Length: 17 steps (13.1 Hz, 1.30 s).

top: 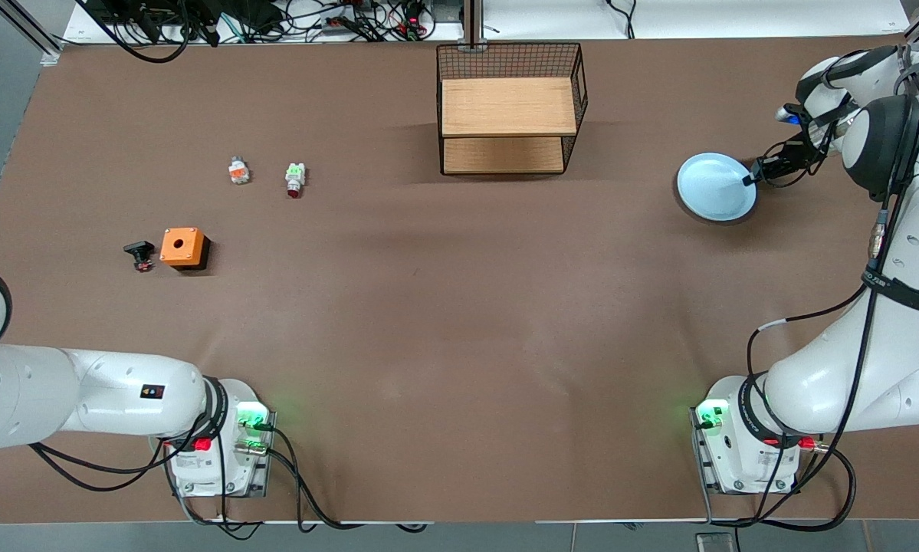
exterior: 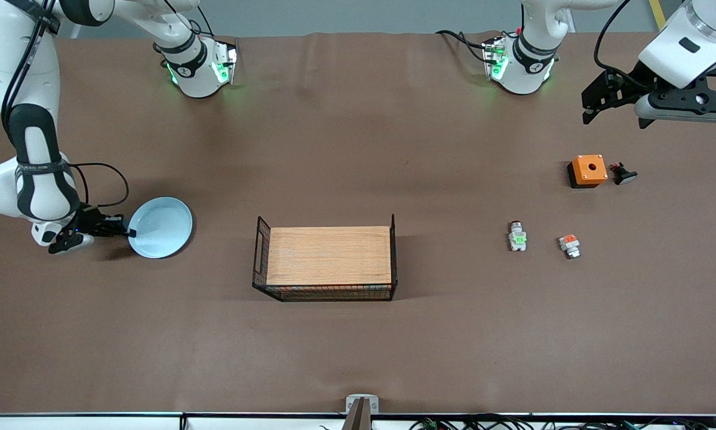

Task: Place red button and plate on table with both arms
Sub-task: 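Lower the blue plate flat onto the table with the right gripper, then open the right gripper to release the plate rim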

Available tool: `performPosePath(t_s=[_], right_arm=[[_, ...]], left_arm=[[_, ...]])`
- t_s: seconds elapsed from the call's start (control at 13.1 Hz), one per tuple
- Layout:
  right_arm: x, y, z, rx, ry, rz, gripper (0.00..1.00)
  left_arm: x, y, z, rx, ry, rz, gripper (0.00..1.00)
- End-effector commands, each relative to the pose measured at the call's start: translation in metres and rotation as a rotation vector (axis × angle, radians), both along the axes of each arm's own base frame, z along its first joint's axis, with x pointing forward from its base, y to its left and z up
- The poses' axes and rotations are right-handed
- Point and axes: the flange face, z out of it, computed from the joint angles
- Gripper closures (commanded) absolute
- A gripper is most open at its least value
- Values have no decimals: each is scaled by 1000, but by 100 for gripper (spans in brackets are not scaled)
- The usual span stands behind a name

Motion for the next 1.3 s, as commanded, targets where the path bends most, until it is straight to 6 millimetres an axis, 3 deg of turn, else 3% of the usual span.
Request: performPosePath(t_s=[0.0,0.38,0.54,0.69,0.92,1.15,1.23], right_arm=[[7,0,3,17,-28,-22,82],[18,12,11,69,37,-77,45],[17,13,18,126,61,-69,1],[25,13,31,135,122,-133,0],[54,10,68,51,118,-31,0],[75,17,124,-11,158,-26,0],[84,28,154,-61,212,-68,0]], left_arm=[[-7,-2,4,-13,-13,13,0],[-7,-2,4,-13,-13,13,0],[-6,-2,4,-13,-14,13,0],[-7,-2,4,-13,-13,13,0],[-7,-2,4,-13,-13,13,0],[-7,-2,4,-13,-13,13,0],[-7,-2,5,-13,-14,13,0]])
